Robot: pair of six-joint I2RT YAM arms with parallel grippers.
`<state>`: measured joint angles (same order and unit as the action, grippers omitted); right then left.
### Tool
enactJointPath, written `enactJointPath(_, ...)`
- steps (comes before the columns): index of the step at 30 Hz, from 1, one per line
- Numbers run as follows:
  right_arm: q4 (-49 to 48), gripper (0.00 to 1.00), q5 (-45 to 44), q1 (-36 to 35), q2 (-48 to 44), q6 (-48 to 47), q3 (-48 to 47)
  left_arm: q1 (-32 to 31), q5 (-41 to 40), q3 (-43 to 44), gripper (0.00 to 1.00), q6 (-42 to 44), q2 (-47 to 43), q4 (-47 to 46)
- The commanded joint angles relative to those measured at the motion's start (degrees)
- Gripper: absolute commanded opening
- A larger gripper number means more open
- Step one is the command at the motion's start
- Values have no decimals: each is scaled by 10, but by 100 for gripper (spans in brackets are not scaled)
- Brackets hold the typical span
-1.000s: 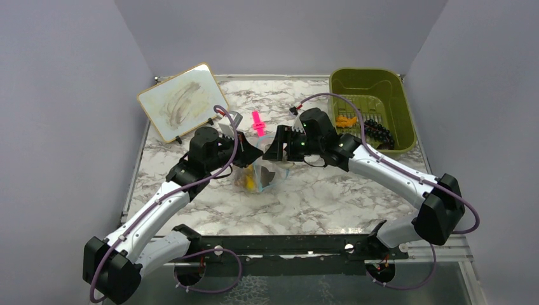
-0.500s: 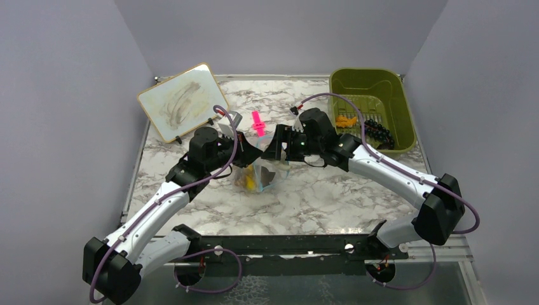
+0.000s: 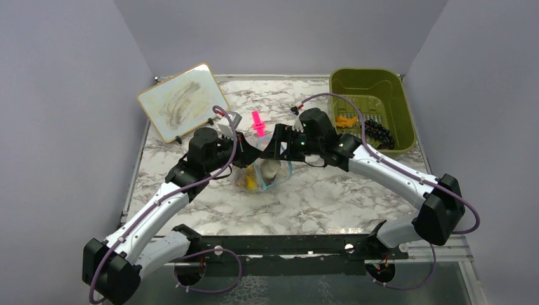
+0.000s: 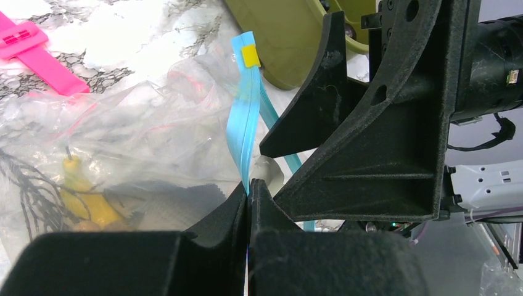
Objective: Place the food in the zip-top bag and seal the zipper
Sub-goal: Place the fake vegetable in the zipper food storage bag, then pick up the fake vegetable from the bin.
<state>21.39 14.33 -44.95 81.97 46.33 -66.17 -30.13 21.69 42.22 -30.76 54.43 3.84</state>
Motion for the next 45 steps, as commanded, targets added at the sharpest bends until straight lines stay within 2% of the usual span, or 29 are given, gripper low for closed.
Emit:
enactJointPath(1,-15,83,-20,-4,-16,-3,-18,0,11,3,0,-2,-14,-15)
enactJointPath(13,-25,72,1,-4,-61,-51,-36,-1,-5,22,0,16,-27,16)
enactJointPath(19,-13,68,-6,-4,-97,-107,-42,0,-12,47,0,28,-36,31)
enactJointPath(24,29,67,-57,-4,-113,-172,-56,0,-41,77,0,75,-31,64)
enactJointPath(29,61,66,-197,-4,-127,-245,-72,0,-51,81,0,116,-35,76)
enactJointPath(33,73,65,-323,-3,-122,-302,-87,0,-34,47,0,130,-49,75)
enactJointPath(36,103,65,-380,3,-94,-326,-114,0,-17,22,0,138,-57,76)
enactJointPath(40,120,65,-401,21,-64,-342,-136,0,11,2,0,142,-61,77)
enactJointPath(45,123,63,-341,99,-47,-338,-150,-1,33,-2,0,151,-53,92)
